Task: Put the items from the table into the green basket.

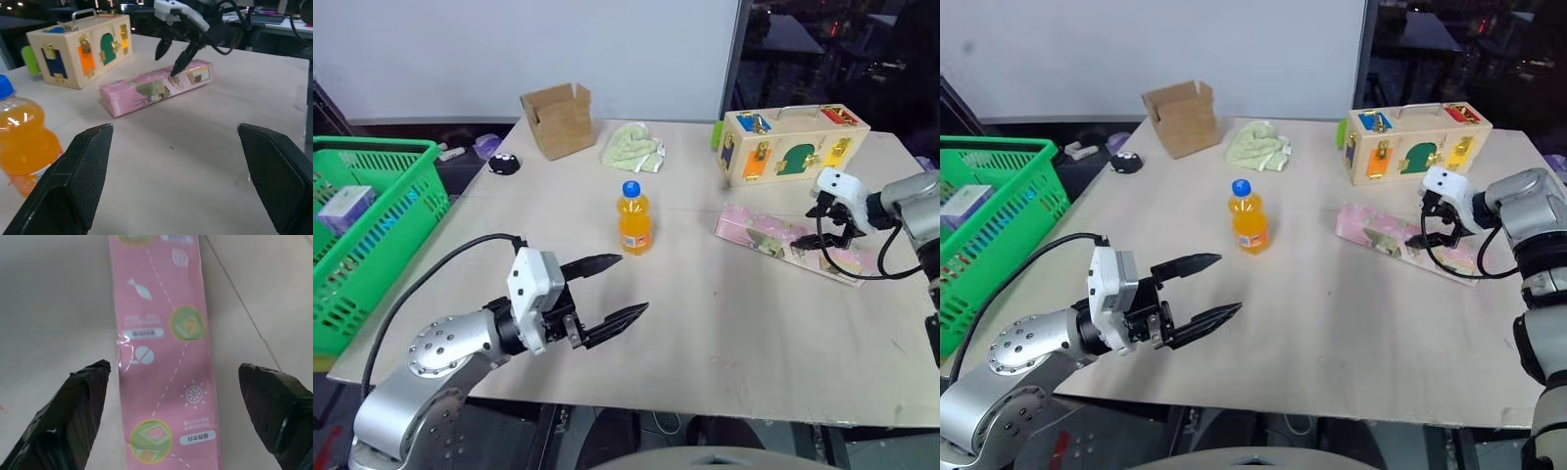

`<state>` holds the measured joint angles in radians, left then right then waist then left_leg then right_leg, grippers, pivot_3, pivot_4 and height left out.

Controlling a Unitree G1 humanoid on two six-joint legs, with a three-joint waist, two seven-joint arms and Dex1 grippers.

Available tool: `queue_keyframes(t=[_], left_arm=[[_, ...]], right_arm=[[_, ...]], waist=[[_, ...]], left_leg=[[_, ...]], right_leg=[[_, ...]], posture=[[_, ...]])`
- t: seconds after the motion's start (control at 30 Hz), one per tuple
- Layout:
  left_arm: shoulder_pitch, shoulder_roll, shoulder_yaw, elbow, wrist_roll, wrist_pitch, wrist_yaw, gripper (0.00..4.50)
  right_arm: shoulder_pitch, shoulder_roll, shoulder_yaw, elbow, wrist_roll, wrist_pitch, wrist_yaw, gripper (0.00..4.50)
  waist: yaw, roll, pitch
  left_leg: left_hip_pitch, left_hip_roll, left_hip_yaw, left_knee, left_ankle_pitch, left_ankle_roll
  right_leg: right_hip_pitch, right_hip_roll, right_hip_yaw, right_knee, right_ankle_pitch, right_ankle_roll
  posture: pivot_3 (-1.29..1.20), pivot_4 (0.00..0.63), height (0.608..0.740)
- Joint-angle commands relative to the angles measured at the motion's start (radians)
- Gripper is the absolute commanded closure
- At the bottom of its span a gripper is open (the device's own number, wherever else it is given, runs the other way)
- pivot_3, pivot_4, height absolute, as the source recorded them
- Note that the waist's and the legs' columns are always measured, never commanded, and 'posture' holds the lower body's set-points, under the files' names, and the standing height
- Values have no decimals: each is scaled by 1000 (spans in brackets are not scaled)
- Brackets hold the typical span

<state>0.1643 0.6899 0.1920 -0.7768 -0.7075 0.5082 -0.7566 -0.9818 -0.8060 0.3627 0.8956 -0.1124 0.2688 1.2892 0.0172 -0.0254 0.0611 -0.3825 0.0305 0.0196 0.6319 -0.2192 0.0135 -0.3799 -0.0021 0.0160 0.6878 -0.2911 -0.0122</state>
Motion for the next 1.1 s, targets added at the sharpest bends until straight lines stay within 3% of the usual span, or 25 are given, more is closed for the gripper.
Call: queue_keyframes(t=[0.03, 0.33, 0.43, 0.53, 0.73, 0.83, 0.93, 1.1], left_arm=[[-4, 3, 5, -34, 2, -27, 2, 242], [-20, -3, -26, -2, 21, -47, -9, 242], [-30, -15, -32, 5, 17, -42, 5, 0], [-43, -28, -37, 18, 4, -30, 25, 0], [-91, -86, -46, 46, -87, 38, 96, 0], [-124, -118, -39, 55, -197, 104, 147, 0], [-166, -154, -39, 86, -311, 162, 201, 0], [-253, -225, -47, 183, -435, 209, 274, 0]], right_arm=[[-49, -2, 17, 98, -61, -61, 22, 5], [-78, 38, 30, 296, -174, -129, -43, 5], [-74, 48, 9, 309, -174, -130, -60, 741], [-63, 52, -22, 296, -154, -128, -48, 2206], [-1, 30, -112, 212, -80, -80, -3, 2336], [77, 5, -202, 34, 32, 95, 91, 2336], [303, -42, -321, -413, 226, 396, 160, 2336], [573, 22, -498, -1058, 526, 772, 53, 2336]], waist=[[0, 0, 0], [-2, 1, 0], [-3, 2, -1], [-3, 1, -1], [-4, 0, -1], [-5, 1, -1], [-4, 2, -2], [-14, 6, -2]], left_leg=[[0, 0, 0, 0, 0, 0], [0, 0, 0, 0, 0, 0], [0, 0, 0, 0, 0, 0], [2, 0, 1, 1, 0, 0], [3, 0, 2, 2, 0, 0], [2, 0, 2, 3, 0, 0], [0, 1, 0, 3, 0, 0], [-2, 1, -1, 2, -1, 1]], right_leg=[[0, 0, 0, 0, 0, 0], [0, 0, 0, 0, 0, 0], [0, 0, 0, 1, 0, 0], [2, 0, 1, 1, 1, 1], [3, 0, 3, 1, 3, 4], [2, 0, 3, 1, 4, 4], [1, 1, 2, 1, 4, 4], [-1, 2, 1, 1, 3, 5]], posture=[[143, 0, 740], [145, 0, 740], [140, 0, 740], [128, 0, 740], [90, 0, 740], [74, 0, 740], [34, 0, 740], [-32, 0, 740]])
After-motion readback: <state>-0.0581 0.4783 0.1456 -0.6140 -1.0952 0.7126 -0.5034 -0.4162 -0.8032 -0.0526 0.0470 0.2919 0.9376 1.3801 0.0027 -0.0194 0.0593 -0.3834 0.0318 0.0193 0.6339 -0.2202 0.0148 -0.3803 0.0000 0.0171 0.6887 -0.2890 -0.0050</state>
